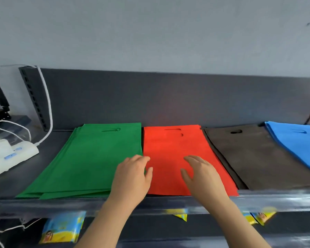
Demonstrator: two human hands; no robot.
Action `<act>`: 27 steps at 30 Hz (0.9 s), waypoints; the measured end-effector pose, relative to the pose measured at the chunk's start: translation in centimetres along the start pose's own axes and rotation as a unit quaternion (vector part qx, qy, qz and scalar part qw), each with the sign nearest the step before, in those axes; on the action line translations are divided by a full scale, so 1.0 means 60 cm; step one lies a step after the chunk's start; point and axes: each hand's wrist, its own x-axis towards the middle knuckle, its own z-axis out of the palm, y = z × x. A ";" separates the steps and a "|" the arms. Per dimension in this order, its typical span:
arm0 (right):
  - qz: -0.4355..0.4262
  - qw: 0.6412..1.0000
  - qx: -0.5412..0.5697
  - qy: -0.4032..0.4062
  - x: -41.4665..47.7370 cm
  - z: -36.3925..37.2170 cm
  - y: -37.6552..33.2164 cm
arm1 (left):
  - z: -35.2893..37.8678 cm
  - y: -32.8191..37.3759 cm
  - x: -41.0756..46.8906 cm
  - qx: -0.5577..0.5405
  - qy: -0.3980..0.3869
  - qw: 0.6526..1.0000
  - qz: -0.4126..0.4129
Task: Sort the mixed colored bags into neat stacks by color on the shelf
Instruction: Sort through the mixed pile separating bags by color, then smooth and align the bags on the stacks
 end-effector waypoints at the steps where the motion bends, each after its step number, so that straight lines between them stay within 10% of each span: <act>1: 0.009 1.000 -0.002 0.006 -0.008 -0.011 0.016 | 0.009 0.017 0.001 -0.006 -0.003 1.000 0.010; 27: 0.171 0.979 -0.105 0.037 -0.203 -0.338 0.634 | 0.307 0.678 0.023 -0.081 -0.068 0.982 0.159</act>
